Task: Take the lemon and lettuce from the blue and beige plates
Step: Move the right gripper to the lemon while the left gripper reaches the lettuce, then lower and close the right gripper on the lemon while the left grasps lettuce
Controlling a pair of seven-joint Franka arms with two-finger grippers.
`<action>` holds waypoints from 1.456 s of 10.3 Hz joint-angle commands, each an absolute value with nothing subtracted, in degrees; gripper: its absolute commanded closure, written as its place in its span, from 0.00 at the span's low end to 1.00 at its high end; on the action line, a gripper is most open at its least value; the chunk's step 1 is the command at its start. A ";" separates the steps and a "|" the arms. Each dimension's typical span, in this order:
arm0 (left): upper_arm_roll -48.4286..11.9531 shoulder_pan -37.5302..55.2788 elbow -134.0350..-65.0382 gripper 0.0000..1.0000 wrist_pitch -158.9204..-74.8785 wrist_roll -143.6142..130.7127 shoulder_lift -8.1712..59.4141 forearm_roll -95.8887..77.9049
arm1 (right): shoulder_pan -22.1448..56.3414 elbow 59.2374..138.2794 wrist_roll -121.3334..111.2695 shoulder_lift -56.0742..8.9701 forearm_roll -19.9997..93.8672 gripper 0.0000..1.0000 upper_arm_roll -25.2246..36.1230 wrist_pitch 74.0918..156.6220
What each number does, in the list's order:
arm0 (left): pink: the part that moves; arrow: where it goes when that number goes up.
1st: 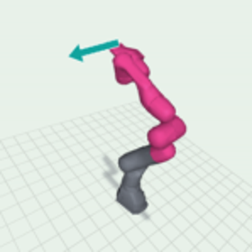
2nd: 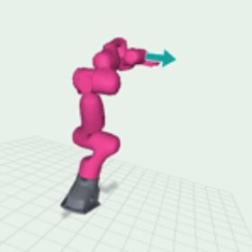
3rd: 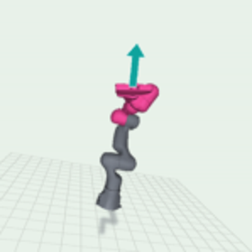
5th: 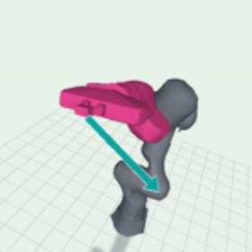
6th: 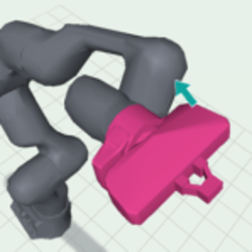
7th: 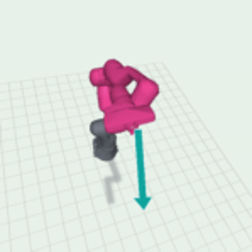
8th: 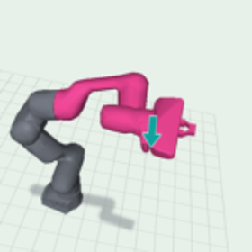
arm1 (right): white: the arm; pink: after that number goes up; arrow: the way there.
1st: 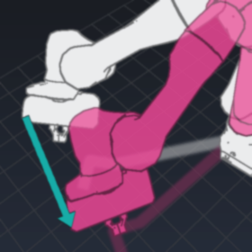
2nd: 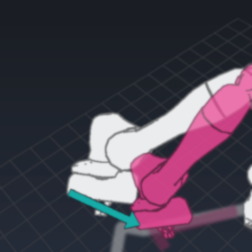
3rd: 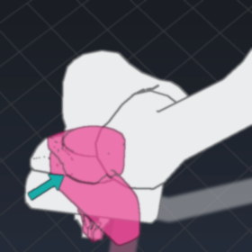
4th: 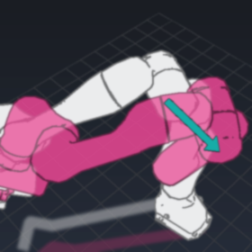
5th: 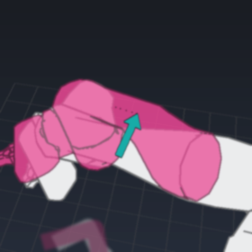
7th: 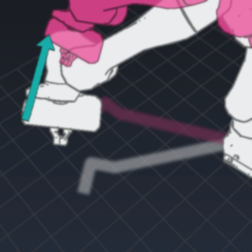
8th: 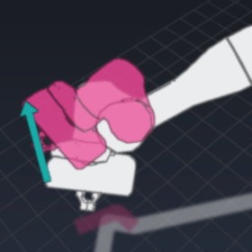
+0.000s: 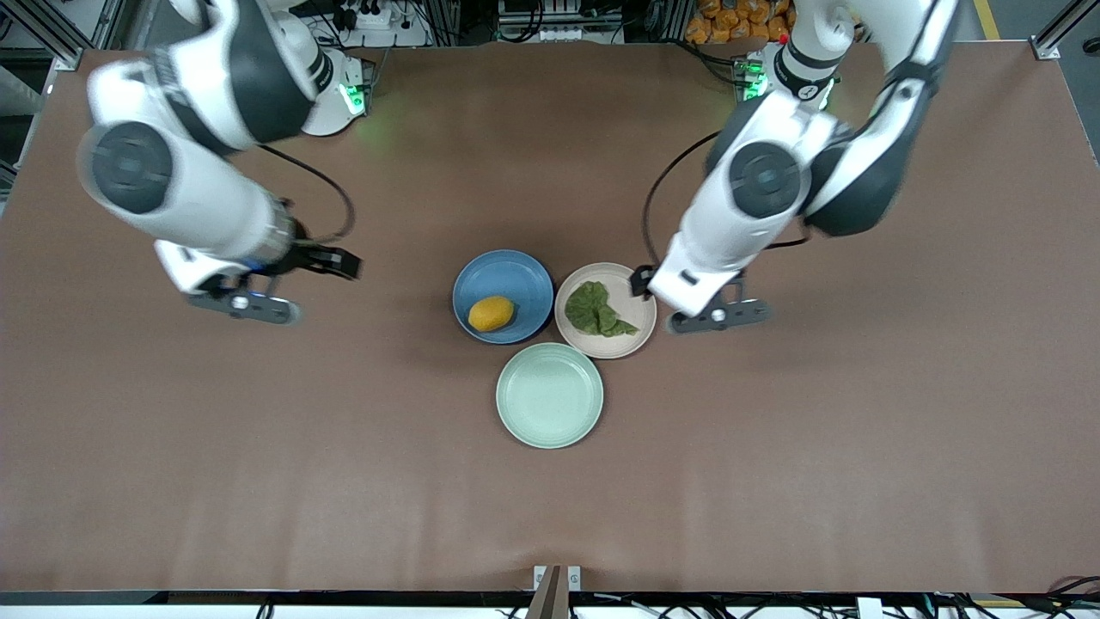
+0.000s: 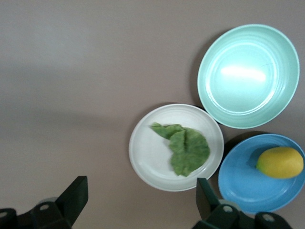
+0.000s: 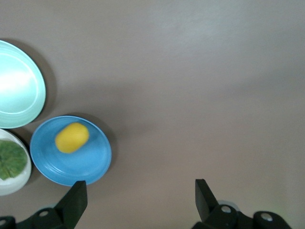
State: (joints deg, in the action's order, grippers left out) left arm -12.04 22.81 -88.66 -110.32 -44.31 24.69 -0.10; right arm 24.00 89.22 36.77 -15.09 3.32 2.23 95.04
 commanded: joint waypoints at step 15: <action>-11.07 31.90 -87.63 0.26 -125.33 -56.51 44.73 5.71 | 36.91 102.64 75.50 -27.51 10.20 0.00 2.64 126.97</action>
